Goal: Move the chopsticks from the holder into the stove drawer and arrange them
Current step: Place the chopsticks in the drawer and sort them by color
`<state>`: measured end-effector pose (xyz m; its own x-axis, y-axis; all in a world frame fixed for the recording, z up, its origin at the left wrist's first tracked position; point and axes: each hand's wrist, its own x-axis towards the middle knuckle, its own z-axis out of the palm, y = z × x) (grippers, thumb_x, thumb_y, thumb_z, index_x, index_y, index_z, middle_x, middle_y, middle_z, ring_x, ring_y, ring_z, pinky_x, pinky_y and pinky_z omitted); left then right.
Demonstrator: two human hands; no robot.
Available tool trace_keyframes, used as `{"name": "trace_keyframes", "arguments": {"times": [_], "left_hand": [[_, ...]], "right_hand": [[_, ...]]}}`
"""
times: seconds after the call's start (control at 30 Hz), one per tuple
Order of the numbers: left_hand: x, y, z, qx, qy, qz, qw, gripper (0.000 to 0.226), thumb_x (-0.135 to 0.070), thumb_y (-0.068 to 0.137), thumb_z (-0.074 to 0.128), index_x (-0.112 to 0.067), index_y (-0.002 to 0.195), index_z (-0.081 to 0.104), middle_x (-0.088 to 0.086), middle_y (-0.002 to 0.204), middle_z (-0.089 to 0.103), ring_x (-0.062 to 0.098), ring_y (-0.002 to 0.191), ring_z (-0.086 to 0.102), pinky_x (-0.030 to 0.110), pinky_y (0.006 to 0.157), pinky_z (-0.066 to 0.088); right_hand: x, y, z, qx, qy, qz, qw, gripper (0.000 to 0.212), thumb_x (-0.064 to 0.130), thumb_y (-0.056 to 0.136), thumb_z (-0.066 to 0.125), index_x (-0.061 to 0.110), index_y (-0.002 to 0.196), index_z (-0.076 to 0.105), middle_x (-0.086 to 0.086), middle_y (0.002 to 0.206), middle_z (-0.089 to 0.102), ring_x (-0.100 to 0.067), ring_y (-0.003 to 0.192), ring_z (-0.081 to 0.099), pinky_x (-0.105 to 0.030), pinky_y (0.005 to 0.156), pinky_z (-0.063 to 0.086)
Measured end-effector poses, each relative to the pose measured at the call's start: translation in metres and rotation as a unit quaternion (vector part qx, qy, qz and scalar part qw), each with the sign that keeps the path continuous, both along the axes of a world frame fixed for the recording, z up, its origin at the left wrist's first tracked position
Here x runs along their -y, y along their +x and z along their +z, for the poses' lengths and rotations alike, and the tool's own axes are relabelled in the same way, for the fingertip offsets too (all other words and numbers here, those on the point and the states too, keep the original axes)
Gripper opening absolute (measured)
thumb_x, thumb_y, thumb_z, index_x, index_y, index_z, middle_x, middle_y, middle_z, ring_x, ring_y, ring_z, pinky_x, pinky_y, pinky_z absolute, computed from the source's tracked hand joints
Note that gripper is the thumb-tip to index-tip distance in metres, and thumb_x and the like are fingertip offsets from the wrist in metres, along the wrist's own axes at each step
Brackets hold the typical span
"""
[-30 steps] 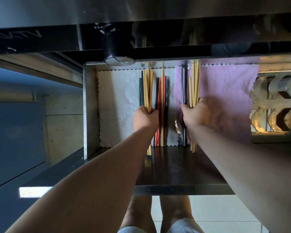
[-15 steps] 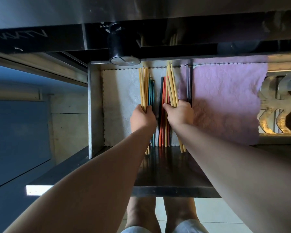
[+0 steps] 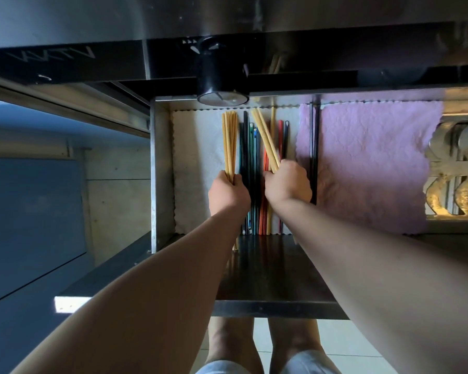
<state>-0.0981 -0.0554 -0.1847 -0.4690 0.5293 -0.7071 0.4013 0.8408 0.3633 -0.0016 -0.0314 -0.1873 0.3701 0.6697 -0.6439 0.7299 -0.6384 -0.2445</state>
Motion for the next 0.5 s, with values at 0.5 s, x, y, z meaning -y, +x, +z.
{"name": "trace_keyframes", "arguments": {"times": [0.5], "left_hand": [[-0.003,0.01,-0.003,0.015,-0.001,0.036,0.999,0.019,-0.027,0.102,0.04,-0.012,0.093,0.047,0.013,0.109,0.06,0.028,0.088,0.058,0.033,0.067,0.04]], "right_hand": [[0.006,0.051,0.01,-0.113,0.066,-0.126,0.983,0.032,0.037,0.091,0.052,0.015,0.068,0.053,-0.012,0.069,0.064,-0.033,0.064,0.063,-0.037,0.055,0.053]]}}
